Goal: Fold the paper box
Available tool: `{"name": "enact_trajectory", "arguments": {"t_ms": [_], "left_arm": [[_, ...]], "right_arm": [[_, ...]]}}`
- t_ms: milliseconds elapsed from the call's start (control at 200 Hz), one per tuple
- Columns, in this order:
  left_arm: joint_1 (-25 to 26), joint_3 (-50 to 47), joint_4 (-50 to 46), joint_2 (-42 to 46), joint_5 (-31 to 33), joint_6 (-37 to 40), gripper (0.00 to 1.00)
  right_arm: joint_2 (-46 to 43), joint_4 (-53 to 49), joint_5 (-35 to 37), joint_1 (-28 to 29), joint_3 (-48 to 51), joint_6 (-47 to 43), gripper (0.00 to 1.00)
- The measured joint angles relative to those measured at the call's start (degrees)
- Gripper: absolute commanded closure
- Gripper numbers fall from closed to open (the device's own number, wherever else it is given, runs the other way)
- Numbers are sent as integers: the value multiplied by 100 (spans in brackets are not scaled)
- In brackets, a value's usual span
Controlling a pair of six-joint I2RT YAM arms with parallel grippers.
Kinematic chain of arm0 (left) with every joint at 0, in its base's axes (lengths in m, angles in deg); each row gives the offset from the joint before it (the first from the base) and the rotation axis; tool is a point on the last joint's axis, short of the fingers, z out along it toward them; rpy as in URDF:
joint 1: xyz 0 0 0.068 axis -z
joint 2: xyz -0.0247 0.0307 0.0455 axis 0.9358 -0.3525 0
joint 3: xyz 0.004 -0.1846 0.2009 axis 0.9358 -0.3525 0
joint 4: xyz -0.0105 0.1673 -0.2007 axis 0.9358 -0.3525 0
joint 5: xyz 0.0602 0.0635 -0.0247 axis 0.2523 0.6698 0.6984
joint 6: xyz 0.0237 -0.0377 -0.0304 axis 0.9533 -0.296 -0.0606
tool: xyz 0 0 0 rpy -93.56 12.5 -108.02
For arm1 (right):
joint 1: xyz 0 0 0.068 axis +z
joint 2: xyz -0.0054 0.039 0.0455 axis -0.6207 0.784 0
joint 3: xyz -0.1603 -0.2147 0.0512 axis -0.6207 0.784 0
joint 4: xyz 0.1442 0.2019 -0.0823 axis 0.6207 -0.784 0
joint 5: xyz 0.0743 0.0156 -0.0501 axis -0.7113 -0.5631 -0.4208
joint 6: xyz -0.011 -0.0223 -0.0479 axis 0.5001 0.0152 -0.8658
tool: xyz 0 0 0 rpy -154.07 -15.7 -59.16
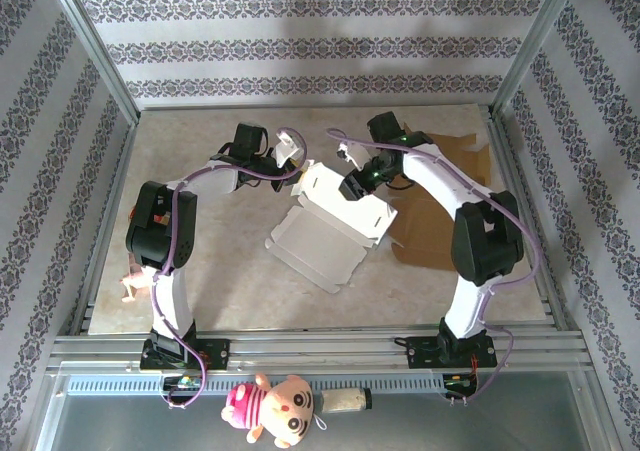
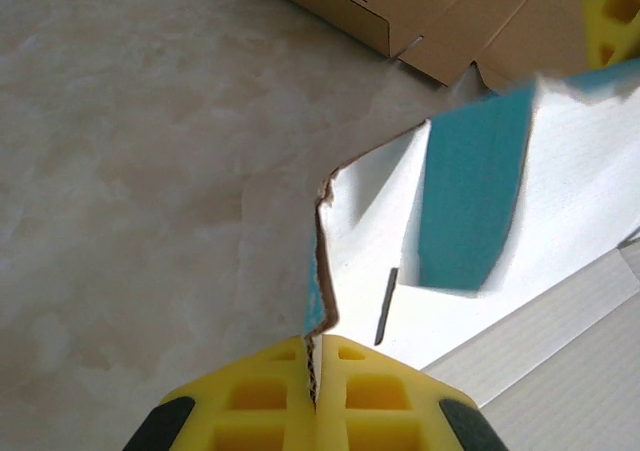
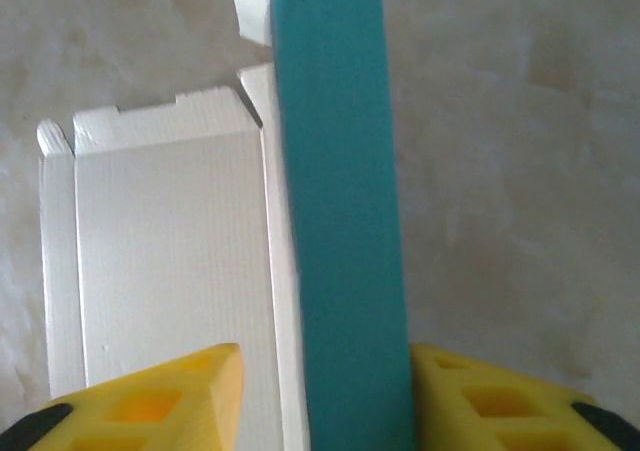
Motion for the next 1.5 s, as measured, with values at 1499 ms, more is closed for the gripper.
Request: {"name": "enact_trajectory", "arguments": {"t_ms": [1499], "left_arm": [[743, -1161, 1757, 472, 1733, -2201, 78]], "right_arm": [[-326, 855, 2284, 706, 326, -610, 87]]}}
